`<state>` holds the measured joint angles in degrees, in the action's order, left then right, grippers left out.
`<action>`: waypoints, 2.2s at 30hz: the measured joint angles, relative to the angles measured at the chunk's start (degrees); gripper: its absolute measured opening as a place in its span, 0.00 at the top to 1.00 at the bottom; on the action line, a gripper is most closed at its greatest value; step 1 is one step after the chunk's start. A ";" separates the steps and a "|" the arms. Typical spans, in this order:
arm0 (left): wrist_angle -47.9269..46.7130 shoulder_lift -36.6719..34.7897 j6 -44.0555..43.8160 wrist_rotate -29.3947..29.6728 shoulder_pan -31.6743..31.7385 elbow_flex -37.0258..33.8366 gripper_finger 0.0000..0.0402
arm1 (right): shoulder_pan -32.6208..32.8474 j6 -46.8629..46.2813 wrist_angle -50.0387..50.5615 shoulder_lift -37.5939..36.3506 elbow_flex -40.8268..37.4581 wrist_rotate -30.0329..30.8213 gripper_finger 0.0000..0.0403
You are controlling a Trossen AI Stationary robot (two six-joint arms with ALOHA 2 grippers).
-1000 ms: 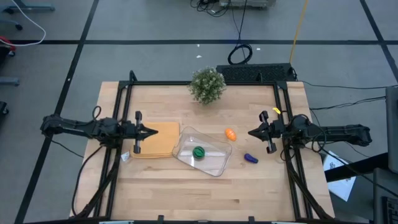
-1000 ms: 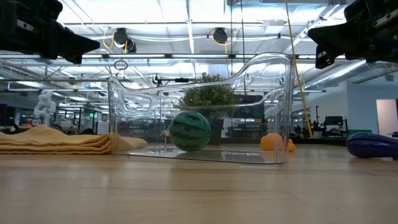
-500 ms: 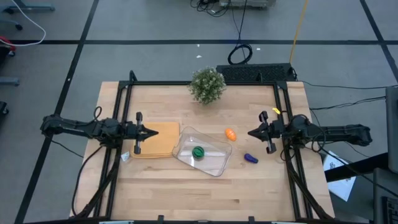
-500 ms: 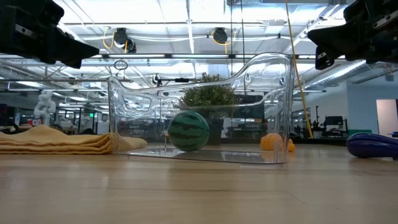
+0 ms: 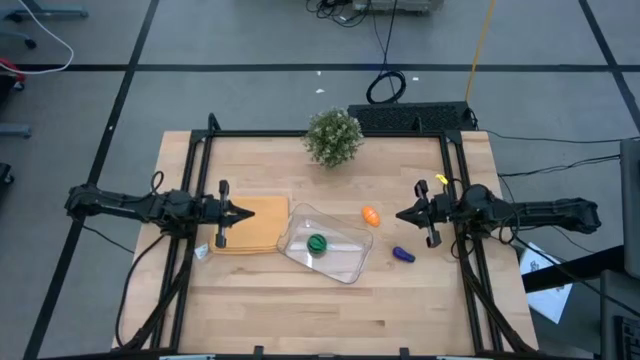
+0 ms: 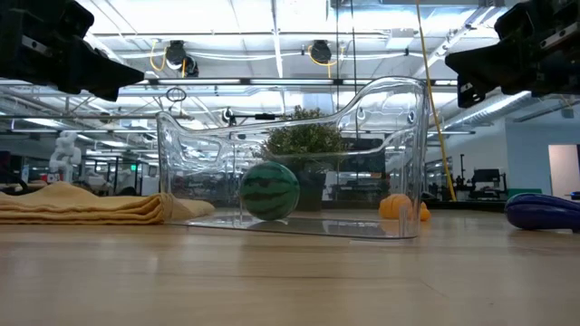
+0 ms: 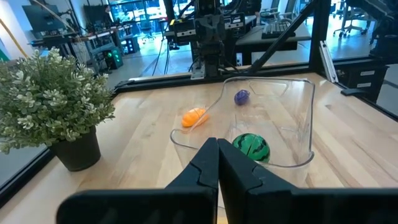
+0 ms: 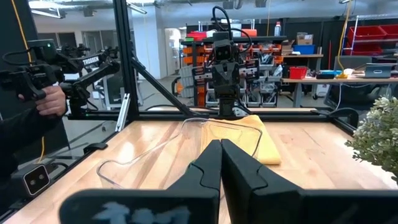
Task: Pick and placing Produce into tupperware
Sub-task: Put the eggplant into the transparent bin
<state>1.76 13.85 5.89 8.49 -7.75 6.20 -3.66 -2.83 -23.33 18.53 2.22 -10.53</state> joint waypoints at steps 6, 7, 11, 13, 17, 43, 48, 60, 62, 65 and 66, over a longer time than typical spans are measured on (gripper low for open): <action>0.02 0.00 -0.01 0.02 0.00 0.00 0.99 | 0.00 -1.13 -1.75 0.26 0.00 -0.02 1.00; 0.05 0.00 -0.03 0.03 0.00 0.00 0.99 | 0.00 -1.80 -2.33 0.26 0.00 -0.02 1.00; 0.07 0.00 -0.01 0.05 0.00 0.00 0.99 | 0.00 -3.08 -2.82 0.26 0.00 -0.24 1.00; 0.07 0.00 -0.07 0.07 0.00 0.02 0.99 | 0.00 -3.15 -2.98 0.26 0.00 -0.83 1.00; 0.07 0.00 -0.22 0.09 0.00 0.02 0.99 | 0.02 -3.44 -5.52 0.26 0.04 -1.90 1.00; -0.17 0.00 -0.20 0.66 0.00 0.02 0.99 | 0.02 -4.02 10.78 15.87 20.35 -3.06 0.96; -0.28 0.00 -0.22 0.66 0.00 0.02 0.99 | 0.85 -5.34 18.99 19.74 26.10 -2.94 0.96; -1.34 0.02 -0.20 0.64 0.00 0.04 0.99 | 6.53 -12.02 36.38 25.48 38.04 1.72 0.66; -1.69 0.00 -0.20 0.66 0.00 0.04 0.99 | 7.05 -13.80 37.42 25.70 38.23 1.67 0.58; -1.88 0.02 -0.22 0.64 0.00 0.04 0.99 | 8.01 -16.68 39.78 25.97 38.29 1.41 0.48; -1.92 0.02 -0.25 0.65 0.00 0.04 0.99 | 8.43 -17.70 40.57 26.18 38.29 1.38 0.46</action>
<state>-0.16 13.87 5.65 9.15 -7.75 6.24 4.77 -20.53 17.24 44.71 40.51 -9.15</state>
